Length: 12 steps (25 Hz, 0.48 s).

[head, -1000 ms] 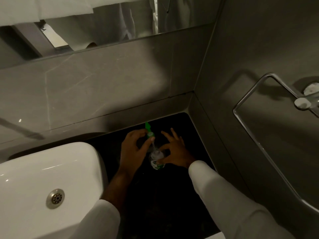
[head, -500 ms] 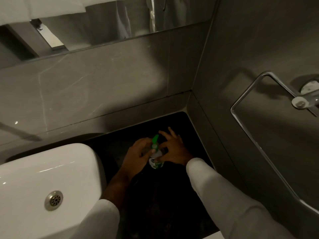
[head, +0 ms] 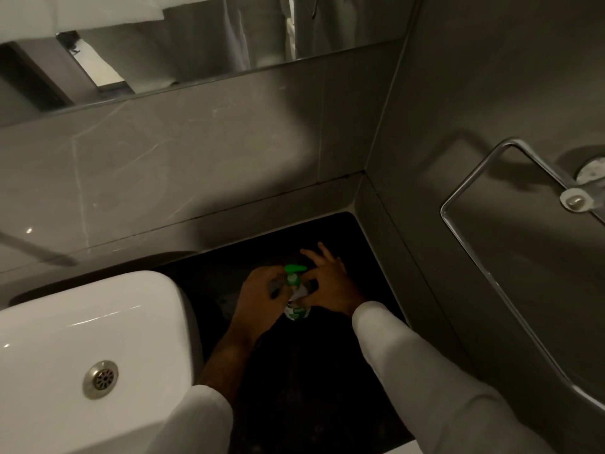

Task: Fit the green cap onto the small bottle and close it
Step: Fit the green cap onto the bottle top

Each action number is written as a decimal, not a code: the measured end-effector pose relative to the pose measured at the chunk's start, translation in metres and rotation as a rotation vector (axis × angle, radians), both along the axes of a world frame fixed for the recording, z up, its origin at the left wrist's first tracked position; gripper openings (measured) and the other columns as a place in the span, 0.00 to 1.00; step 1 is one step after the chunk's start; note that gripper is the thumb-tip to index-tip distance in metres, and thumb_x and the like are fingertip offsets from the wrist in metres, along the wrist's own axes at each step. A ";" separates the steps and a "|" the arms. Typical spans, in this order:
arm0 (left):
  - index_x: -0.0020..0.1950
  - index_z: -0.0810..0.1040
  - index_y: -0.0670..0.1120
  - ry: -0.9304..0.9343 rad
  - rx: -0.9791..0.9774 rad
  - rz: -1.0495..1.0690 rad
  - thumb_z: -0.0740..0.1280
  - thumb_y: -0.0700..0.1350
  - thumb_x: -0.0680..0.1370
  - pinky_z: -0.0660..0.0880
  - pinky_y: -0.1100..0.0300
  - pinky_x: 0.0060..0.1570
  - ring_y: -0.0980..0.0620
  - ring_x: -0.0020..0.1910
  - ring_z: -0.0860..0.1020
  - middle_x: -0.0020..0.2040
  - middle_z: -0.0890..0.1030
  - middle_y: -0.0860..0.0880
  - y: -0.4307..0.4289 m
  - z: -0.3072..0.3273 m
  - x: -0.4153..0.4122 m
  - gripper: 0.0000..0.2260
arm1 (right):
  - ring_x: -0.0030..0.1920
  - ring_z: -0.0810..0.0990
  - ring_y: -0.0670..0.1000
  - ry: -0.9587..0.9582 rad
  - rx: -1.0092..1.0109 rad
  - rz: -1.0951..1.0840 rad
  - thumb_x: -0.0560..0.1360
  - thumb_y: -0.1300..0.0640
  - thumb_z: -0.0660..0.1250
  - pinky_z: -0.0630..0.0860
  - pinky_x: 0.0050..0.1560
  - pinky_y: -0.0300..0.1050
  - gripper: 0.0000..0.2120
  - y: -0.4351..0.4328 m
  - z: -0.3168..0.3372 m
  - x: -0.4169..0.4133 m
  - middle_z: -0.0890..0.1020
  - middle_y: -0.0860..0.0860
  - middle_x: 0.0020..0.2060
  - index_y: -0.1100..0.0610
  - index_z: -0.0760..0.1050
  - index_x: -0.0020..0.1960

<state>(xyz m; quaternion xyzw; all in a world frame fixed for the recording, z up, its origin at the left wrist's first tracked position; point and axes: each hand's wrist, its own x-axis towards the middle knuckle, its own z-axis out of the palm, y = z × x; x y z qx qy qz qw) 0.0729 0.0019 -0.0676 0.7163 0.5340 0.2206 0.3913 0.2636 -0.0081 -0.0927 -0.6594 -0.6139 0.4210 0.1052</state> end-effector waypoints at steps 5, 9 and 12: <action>0.55 0.83 0.50 -0.076 -0.011 0.007 0.79 0.50 0.69 0.76 0.62 0.54 0.57 0.54 0.79 0.54 0.80 0.54 -0.002 0.001 0.006 0.16 | 0.86 0.43 0.60 0.022 -0.034 -0.057 0.64 0.45 0.82 0.46 0.83 0.66 0.39 -0.001 -0.004 -0.001 0.49 0.48 0.85 0.56 0.76 0.72; 0.55 0.77 0.54 -0.097 -0.021 0.131 0.75 0.38 0.72 0.79 0.67 0.45 0.58 0.48 0.83 0.49 0.84 0.54 -0.006 -0.005 0.003 0.16 | 0.86 0.45 0.57 -0.005 0.009 -0.019 0.65 0.44 0.82 0.44 0.83 0.65 0.32 -0.002 -0.005 0.003 0.55 0.47 0.85 0.56 0.82 0.65; 0.59 0.78 0.53 -0.163 -0.047 0.083 0.75 0.41 0.72 0.79 0.62 0.52 0.59 0.53 0.82 0.55 0.83 0.52 -0.011 -0.008 -0.001 0.18 | 0.86 0.44 0.57 0.012 0.034 -0.014 0.66 0.46 0.81 0.44 0.83 0.65 0.23 -0.002 -0.004 0.008 0.58 0.45 0.84 0.56 0.86 0.58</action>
